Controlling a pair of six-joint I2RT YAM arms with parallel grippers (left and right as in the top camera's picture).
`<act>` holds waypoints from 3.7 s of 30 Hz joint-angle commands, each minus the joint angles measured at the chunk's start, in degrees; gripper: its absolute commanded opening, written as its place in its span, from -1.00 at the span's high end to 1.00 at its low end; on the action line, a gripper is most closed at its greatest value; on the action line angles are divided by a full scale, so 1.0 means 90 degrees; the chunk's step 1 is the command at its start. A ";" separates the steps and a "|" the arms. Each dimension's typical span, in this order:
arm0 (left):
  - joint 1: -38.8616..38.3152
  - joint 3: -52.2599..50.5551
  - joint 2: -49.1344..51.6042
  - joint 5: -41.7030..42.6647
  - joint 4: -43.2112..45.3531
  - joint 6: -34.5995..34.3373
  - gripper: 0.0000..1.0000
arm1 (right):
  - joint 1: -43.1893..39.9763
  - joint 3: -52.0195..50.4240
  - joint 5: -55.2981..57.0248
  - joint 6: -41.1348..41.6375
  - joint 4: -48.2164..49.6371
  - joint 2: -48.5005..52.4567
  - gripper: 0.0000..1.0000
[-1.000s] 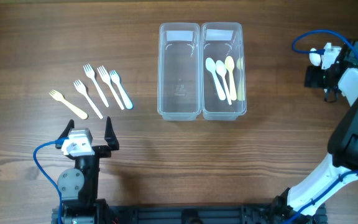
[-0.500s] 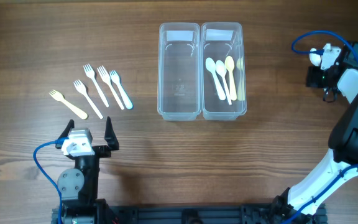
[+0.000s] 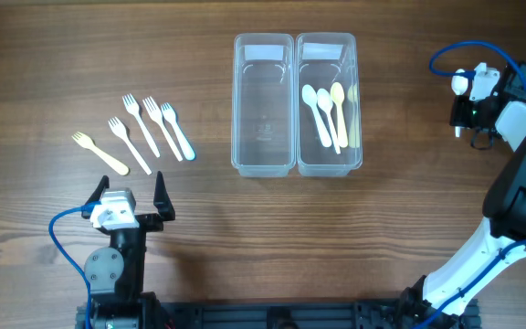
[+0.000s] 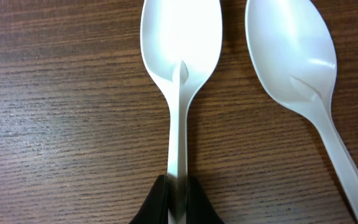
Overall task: Pack container
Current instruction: 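Grasp another white spoon with the right gripper, then carry white spoon into the right tray and release, then grasp the last white spoon with the right gripper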
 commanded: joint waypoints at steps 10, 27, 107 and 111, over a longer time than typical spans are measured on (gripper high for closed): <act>-0.0036 -0.0053 -0.0046 0.0056 0.0019 0.0119 -1.00 | 0.0027 -0.0012 -0.0146 0.0328 0.0015 0.0189 0.91; -0.0036 -0.0053 -0.0046 0.0056 0.0019 0.0119 -1.00 | 0.0447 -0.0007 -0.1440 0.1450 0.0680 -0.0121 0.91; -0.0036 -0.0053 -0.0046 0.0056 0.0019 0.0119 -1.00 | 0.1241 0.0041 0.0702 0.0682 -0.1115 -0.2577 -0.26; -0.0036 -0.0053 -0.0046 0.0056 0.0019 0.0119 -1.00 | 0.0464 0.0039 0.0704 0.0279 -0.0901 -0.2375 -0.13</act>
